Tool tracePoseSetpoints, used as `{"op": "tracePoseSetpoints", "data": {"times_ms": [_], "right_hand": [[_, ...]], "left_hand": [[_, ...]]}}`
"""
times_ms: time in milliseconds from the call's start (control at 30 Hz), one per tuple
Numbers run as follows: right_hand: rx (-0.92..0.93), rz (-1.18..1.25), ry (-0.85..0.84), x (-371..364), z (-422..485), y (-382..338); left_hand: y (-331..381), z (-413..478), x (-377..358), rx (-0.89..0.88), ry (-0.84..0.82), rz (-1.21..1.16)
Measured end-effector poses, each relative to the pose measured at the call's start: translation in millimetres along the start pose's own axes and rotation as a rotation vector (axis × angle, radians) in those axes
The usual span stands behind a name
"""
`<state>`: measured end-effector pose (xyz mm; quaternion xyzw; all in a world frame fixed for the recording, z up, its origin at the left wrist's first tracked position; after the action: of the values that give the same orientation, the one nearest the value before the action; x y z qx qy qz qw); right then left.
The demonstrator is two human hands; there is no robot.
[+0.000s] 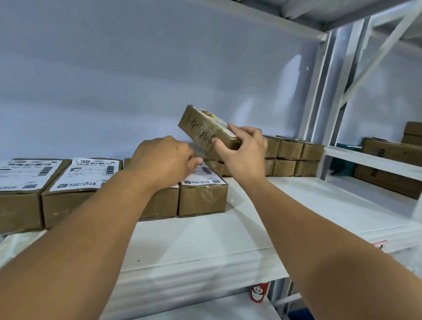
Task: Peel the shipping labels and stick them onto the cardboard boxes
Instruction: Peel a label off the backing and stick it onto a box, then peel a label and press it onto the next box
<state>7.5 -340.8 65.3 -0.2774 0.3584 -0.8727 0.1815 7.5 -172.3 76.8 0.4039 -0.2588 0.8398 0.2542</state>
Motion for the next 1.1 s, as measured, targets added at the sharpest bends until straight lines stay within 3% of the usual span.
{"op": "tracePoseSetpoints", "data": {"times_ms": [133, 267, 567, 833, 1100], "right_hand": [[-0.091, 0.015, 0.177, 24.4, -23.0, 15.5], [-0.244, -0.033, 0.19, 41.4, -36.4, 26.3], [-0.21, -0.235, 0.008, 39.3, -51.8, 36.2], [-0.221, -0.028, -0.241, 29.5, -50.6, 39.2], [-0.25, 0.12, -0.286, 29.1, -44.9, 43.7]], "left_hand": [[23.3, 2.4, 3.2, -0.1, 0.069, -0.088], [34.8, 2.3, -4.9, -0.183, 0.044, -0.043], [32.7, 1.7, -10.7, -0.157, 0.0, -0.109], [30.8, 2.0, -11.2, -0.126, 0.003, -0.174], [31.7, 1.6, -10.6, -0.14, -0.002, -0.167]]}}
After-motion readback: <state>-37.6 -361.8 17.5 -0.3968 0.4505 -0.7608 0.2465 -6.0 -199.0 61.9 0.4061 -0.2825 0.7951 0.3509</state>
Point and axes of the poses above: each hand's wrist, its own z-axis towards the middle knuckle, its own x-axis out of the back of the hand, y = z × x, the point moved 3 cm from there along z, towards the middle knuckle, and after that the axes turned 11 degrees about -x, right-handed, at the moved point
